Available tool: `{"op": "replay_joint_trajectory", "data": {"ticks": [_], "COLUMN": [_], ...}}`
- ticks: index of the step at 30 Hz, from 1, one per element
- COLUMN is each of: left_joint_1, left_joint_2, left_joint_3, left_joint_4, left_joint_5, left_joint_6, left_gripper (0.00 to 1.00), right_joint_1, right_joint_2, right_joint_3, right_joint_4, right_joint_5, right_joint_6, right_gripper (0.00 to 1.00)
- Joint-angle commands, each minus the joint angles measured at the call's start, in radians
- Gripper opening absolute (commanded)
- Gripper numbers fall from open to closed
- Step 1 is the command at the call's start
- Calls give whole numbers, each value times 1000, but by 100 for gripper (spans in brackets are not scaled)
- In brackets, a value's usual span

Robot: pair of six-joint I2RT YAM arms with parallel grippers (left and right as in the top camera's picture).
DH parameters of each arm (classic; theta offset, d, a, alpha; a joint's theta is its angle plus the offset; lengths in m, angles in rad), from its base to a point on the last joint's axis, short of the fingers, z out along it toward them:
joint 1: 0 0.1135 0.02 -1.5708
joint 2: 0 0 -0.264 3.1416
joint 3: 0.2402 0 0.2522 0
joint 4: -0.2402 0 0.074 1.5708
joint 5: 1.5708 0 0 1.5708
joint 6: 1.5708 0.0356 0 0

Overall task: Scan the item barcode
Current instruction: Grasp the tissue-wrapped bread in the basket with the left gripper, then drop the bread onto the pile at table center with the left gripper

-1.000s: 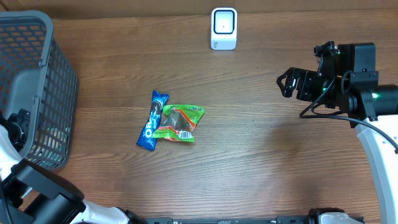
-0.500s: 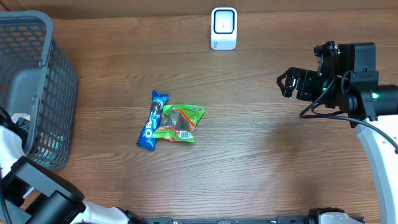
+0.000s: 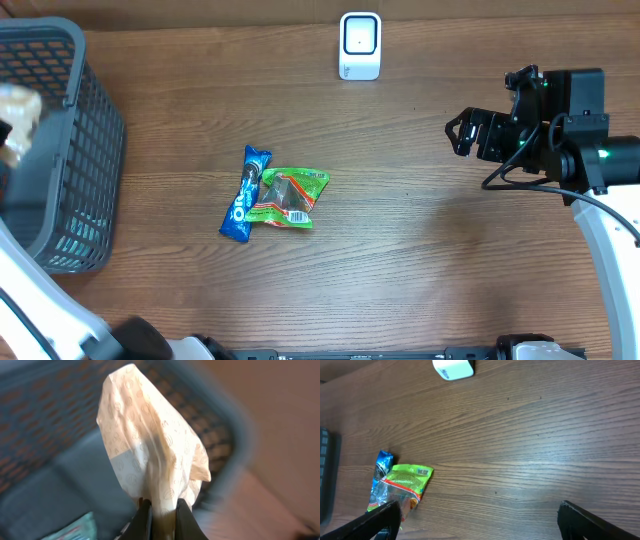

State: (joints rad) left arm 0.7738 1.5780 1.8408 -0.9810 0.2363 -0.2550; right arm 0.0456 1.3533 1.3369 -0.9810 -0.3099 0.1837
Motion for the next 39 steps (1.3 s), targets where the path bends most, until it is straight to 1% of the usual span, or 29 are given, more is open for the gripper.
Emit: {"op": "replay_joint_trajectory", "data": {"ticks": [1, 4, 6, 10, 14, 17, 21, 23, 24, 26, 27, 28, 29, 30, 31, 32, 34, 37, 39], "left_joint_1": [-165, -311, -478, -621, -716, -776, -809, -809, -809, -809, -808, -808, -807, -805, -805, -805, -805, -805, -805], "left_joint_2": [-136, -166, -152, -116, -56, 11, 101, 147, 163, 180, 181, 179, 177, 177, 177, 177, 177, 177, 177], "left_joint_3": [80, 80, 56, -31, -150, -278, -404, -430, -431, -431, -431, -430, -429, -424, -414, -406, -367, -255, -78], "left_joint_4": [-70, -171, -289, -338, -322, -240, -134, -142, -159, -187, -199, -208, -217, -228, -249, -262, -303, -367, -433], "left_joint_5": [34, 34, 34, 35, 35, 35, 35, 35, 35, 30, 20, 13, 9, -4, -32, -53, -95, -127, -141], "left_joint_6": [63, 77, 85, 58, 44, 41, 26, 23, 23, 23, 23, 25, 34, 35, 42, 42, 47, 51, 61], "left_gripper": [4, 4, 4, 4, 4, 4, 4, 4, 7, 20, 30, 34, 42, 46, 54, 59, 66, 70, 72], "right_joint_1": [-6, -6, -6, -6, -6, -5, -5, -5, -5, -5, -5, -5, -5, -5, -5, -5, -5, -5, -5], "right_joint_2": [-1, -1, -1, -1, -1, -1, -1, -1, -1, -1, -1, -1, -1, -1, -1, -1, -1, -1, -1], "right_joint_3": [9, 9, 9, 9, 9, 9, 9, 9, 9, 9, 9, 9, 9, 9, 9, 9, 9, 9, 9], "right_joint_4": [19, 41, 46, 46, 44, 43, 34, 26, 23, 21, 20, 20, 20, 20, 19, 18, 15, 14, 14], "right_joint_5": [3, 2, 2, 2, 2, 2, 2, 2, 2, 2, 2, 2, 2, 2, 2, 2, 2, 2, 2], "right_joint_6": [2, 2, 2, 2, 3, 3, 3, 3, 3, 3, 3, 3, 3, 3, 3, 3, 3, 3, 3], "right_gripper": [100, 100, 100, 100, 100, 100, 100, 100, 100, 100, 100, 100, 100, 100, 100, 100, 100, 100, 100]}}
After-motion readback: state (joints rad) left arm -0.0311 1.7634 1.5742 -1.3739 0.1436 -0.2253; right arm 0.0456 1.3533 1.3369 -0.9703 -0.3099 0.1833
